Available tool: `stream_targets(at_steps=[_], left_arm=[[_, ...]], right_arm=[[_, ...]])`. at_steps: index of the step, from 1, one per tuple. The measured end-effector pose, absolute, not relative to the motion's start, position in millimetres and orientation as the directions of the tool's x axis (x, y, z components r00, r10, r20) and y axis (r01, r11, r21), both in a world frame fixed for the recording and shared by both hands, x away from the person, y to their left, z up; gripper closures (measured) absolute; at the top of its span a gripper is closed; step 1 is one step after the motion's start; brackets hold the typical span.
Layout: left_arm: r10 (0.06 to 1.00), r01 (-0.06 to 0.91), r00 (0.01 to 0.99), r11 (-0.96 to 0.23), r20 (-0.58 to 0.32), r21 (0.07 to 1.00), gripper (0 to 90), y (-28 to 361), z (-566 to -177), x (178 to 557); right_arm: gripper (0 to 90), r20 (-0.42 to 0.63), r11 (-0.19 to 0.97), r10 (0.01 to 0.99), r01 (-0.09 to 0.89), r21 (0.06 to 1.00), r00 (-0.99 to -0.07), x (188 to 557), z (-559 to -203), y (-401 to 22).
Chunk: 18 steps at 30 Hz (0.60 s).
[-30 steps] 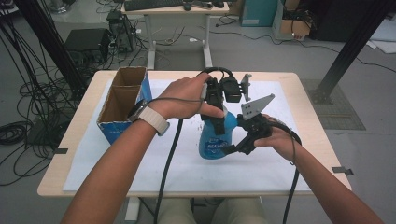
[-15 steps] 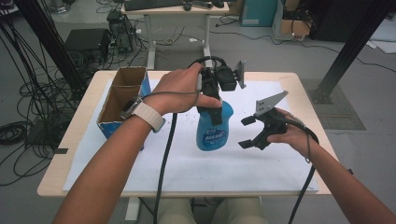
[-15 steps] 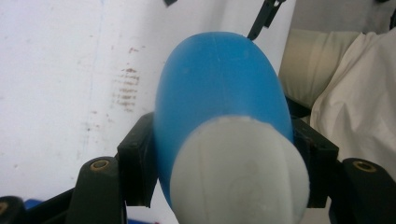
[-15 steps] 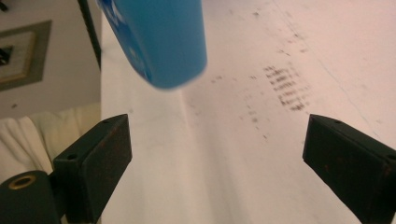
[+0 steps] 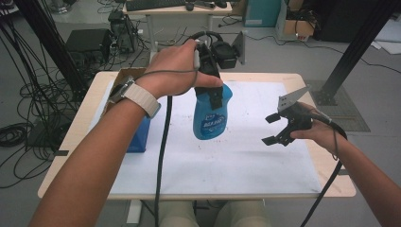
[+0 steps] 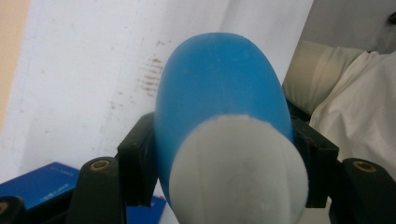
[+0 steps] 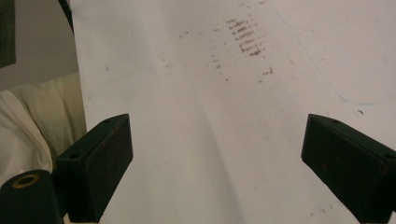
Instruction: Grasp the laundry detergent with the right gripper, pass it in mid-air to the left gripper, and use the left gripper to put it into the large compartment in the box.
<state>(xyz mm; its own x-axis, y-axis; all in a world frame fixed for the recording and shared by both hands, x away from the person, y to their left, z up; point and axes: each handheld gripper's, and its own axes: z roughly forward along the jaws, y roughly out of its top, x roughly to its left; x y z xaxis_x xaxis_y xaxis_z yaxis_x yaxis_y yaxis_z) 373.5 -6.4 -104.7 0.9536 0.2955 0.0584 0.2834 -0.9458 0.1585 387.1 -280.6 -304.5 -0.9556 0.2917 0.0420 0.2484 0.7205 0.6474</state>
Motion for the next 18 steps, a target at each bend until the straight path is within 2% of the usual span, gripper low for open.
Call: stream_targets(at_steps=[15,18], left_arm=[[0.453,0.442,0.89,-0.886,0.053,0.137,37.1,10,-60,387],[0.494,0.482,0.867,-0.865,0.066,0.141,37.1,15,-51,388]], right_arm=[[9.5,0.011,0.787,0.36,0.31,0.533,-0.933,384,-304,-314],[9.5,0.013,0.783,0.365,0.315,0.537,-0.931,384,-303,-317]])
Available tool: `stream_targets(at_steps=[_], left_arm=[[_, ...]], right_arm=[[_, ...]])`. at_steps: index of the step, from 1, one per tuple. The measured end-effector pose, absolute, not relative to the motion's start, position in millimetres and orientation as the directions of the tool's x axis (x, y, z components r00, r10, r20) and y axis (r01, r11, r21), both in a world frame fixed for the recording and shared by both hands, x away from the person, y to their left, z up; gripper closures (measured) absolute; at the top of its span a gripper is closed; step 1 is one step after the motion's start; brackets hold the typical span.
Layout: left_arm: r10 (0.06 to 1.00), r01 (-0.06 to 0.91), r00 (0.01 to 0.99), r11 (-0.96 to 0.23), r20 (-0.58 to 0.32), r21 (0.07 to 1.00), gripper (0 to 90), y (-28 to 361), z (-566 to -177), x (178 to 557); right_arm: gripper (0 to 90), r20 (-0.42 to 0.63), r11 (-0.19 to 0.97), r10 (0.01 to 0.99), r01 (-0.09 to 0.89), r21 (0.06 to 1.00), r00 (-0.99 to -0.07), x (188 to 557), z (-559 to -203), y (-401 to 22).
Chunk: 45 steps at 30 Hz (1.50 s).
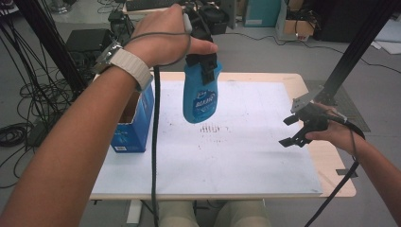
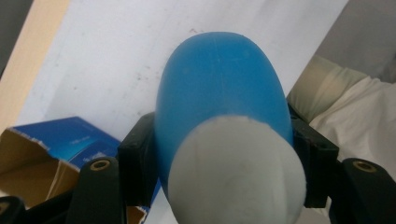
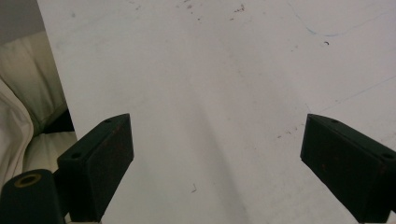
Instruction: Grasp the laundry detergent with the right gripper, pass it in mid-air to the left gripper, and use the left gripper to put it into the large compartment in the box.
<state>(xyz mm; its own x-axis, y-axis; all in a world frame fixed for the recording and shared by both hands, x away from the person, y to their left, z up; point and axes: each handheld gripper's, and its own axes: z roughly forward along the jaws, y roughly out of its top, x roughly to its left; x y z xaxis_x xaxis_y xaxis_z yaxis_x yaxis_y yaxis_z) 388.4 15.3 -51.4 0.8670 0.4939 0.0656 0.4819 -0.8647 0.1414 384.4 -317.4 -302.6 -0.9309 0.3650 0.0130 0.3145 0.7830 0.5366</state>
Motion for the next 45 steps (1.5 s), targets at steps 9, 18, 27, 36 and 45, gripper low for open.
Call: stream_targets(at_steps=[9,18,27,36,45], left_arm=[[0.624,0.601,0.779,-0.772,0.065,0.205,37.1,38,-25,397],[0.768,0.738,0.636,-0.633,0.07,0.234,37.2,59,-6,410],[0.847,0.82,0.524,-0.53,0.09,0.215,37.2,84,7,421],[0.907,0.878,0.412,-0.42,0.085,0.232,37.3,116,12,429],[0.949,0.924,0.304,-0.316,0.086,0.214,37.3,147,6,434]], right_arm=[[9.4,0.035,0.762,0.42,0.374,0.529,-0.907,380,-294,-319],[9.4,0.034,0.76,0.421,0.373,0.532,-0.906,382,-290,-319],[9.4,0.037,0.757,0.424,0.376,0.535,-0.905,384,-288,-318],[9.4,0.035,0.759,0.428,0.38,0.528,-0.903,389,-289,-317],[9.4,0.021,0.763,0.397,0.343,0.548,-0.917,394,-293,-317]])
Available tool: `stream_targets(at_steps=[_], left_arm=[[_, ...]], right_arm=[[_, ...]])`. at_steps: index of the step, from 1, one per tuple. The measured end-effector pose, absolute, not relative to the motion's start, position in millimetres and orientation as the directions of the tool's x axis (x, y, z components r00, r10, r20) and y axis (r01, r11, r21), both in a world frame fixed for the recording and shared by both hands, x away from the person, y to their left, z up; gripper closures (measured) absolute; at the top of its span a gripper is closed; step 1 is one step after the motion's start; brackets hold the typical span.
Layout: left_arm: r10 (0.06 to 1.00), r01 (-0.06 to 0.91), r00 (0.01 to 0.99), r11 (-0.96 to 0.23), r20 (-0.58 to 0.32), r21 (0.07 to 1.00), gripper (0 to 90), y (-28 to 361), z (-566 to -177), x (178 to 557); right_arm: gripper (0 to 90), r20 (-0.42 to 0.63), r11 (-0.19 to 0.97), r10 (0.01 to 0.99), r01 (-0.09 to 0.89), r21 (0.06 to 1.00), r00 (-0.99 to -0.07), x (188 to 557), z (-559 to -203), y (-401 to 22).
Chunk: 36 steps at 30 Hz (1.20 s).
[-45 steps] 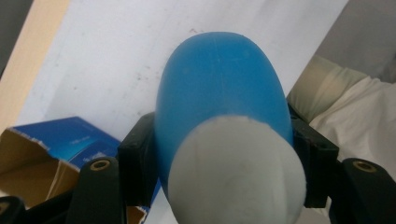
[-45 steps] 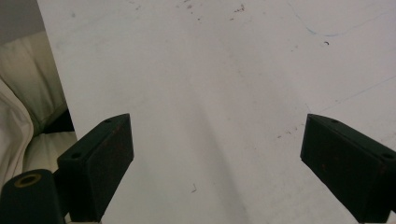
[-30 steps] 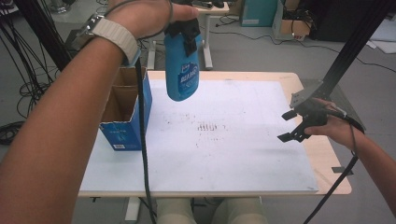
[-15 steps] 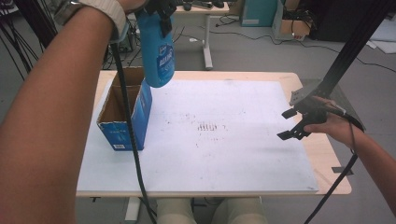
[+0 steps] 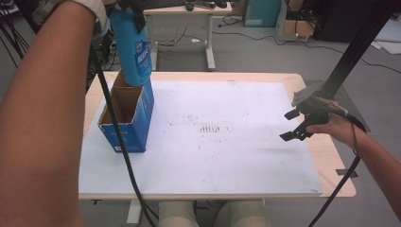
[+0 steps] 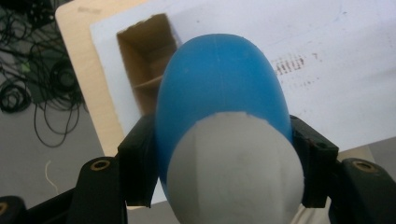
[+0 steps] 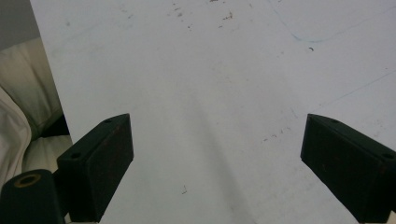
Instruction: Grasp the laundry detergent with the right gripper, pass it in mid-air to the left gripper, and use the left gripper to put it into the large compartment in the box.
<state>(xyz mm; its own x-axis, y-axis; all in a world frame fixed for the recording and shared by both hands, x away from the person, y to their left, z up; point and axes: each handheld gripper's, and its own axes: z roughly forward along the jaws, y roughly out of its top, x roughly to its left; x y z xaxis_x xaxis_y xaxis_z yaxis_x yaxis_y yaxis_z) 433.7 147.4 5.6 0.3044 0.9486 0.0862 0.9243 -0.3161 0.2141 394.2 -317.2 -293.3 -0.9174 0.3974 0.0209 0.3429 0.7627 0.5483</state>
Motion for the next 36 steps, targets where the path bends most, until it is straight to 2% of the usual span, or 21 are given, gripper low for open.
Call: stream_targets(at_steps=[13,36], left_arm=[[0.979,0.957,0.186,-0.2,0.084,0.209,37.3,186,-11,437],[0.99,0.97,0.118,-0.132,0.081,0.203,37.3,212,-57,446]], right_arm=[[9.4,0.03,0.767,0.391,0.344,0.542,-0.92,397,-300,-314],[9.4,0.042,0.764,0.407,0.365,0.531,-0.912,400,-302,-310]])
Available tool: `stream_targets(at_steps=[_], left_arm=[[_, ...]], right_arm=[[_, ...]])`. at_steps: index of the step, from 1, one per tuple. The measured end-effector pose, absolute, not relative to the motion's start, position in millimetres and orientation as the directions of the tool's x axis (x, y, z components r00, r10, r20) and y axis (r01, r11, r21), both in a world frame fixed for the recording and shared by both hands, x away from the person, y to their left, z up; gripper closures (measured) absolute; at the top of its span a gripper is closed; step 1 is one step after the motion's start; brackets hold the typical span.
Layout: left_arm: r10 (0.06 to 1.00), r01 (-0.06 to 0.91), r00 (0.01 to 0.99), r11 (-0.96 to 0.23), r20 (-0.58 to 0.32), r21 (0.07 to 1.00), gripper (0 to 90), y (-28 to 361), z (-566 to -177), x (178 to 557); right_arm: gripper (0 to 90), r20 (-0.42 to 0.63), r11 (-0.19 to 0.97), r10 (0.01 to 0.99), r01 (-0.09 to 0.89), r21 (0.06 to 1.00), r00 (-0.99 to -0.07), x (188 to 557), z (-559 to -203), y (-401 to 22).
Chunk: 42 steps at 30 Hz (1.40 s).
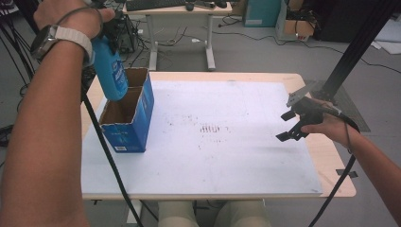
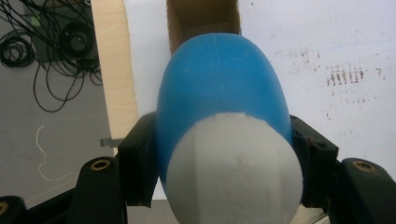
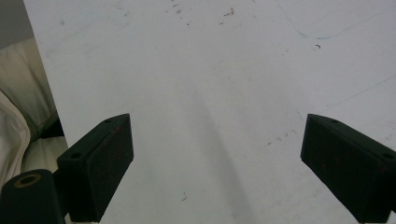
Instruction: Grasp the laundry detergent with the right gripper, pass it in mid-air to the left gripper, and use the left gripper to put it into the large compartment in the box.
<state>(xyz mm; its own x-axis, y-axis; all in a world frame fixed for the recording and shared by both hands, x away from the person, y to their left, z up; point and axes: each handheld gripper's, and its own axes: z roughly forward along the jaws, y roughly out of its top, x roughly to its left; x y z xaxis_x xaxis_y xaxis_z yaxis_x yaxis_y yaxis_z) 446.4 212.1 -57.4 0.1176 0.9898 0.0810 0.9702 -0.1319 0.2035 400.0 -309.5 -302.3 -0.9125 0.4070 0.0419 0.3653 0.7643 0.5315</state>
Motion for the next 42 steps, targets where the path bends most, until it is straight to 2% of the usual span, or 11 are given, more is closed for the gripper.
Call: stream_targets(at_steps=[5,6,10,11,14,19,42], left_arm=[[0.99,0.971,0.115,-0.129,0.081,0.199,37.3,214,-68,449],[0.989,0.971,0.117,-0.132,0.085,0.197,37.3,214,-71,449],[0.99,0.972,0.116,-0.13,0.082,0.195,37.3,214,-86,452],[0.99,0.973,0.118,-0.131,0.082,0.188,37.3,214,-89,452],[0.99,0.972,0.12,-0.133,0.079,0.193,37.3,216,-99,453],[0.99,0.972,0.116,-0.129,0.078,0.195,37.3,218,-111,455],[0.987,0.974,0.141,-0.152,0.075,0.169,37.3,221,-180,459]], right_arm=[[9.4,0.045,0.763,0.413,0.373,0.528,-0.91,400,-303,-310],[9.4,0.056,0.76,0.437,0.402,0.511,-0.898,398,-301,-310],[9.4,0.055,0.758,0.435,0.399,0.517,-0.899,399,-302,-310],[9.4,0.045,0.761,0.409,0.368,0.534,-0.911,401,-304,-309],[9.5,0.038,0.788,0.394,0.359,0.5,-0.918,402,-302,-310],[9.4,0.034,0.782,0.393,0.354,0.512,-0.919,404,-303,-313],[9.4,0.048,0.774,0.411,0.376,0.51,-0.91,403,-309,-313]])
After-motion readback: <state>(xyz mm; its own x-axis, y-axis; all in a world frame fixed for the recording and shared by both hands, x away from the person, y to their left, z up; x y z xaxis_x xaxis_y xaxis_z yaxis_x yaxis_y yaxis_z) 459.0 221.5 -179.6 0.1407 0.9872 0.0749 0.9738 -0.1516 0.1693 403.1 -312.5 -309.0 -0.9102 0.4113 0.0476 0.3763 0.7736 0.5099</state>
